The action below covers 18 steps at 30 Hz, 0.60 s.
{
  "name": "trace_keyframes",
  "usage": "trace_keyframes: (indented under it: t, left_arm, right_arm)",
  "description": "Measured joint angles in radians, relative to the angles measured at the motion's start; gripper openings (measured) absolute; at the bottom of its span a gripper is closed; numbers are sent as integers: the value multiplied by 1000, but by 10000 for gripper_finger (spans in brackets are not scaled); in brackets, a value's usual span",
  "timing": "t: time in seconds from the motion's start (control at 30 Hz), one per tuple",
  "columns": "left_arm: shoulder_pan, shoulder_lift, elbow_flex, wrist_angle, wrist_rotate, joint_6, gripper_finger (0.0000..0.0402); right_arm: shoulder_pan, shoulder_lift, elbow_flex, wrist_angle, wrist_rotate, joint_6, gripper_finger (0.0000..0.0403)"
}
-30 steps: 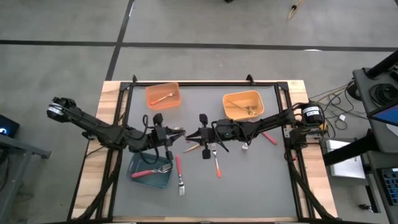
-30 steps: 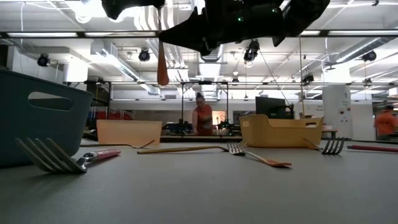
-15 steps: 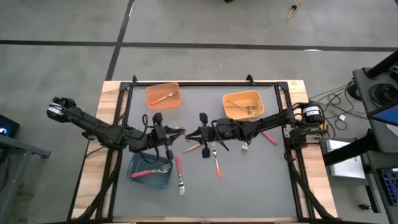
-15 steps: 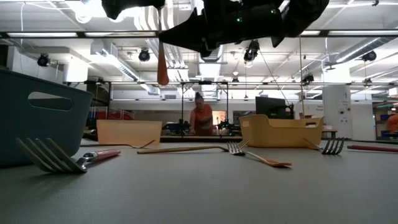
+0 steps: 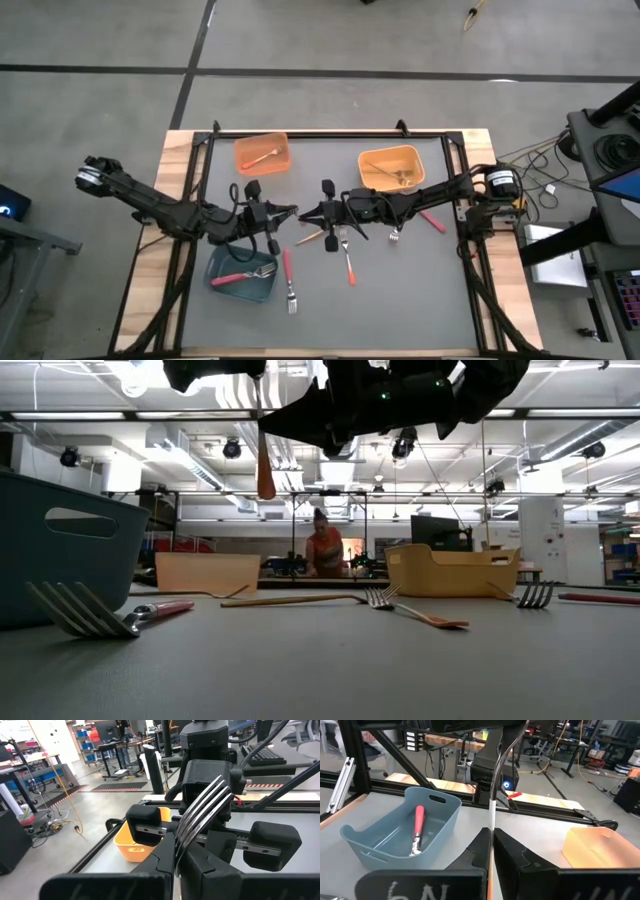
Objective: Sort silverware by color (type)
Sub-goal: Put the orange fork into the orange bin
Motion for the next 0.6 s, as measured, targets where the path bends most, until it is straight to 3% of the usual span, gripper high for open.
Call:
trace_keyframes:
  t: [0.17, 0.43, 0.6]
  left_arm:
    - [1, 0, 0, 3, 0, -18, 14]
    - [2, -1, 0, 5, -10, -10, 84]
    - [-7, -18, 0, -54, -122, 26, 120]
  right_arm:
    - [-1, 1, -2, 10, 5, 3, 8]
    - [-23, 2, -3, 32, 5, 60, 8]
    - [-61, 2, -3, 32, 5, 140, 8]
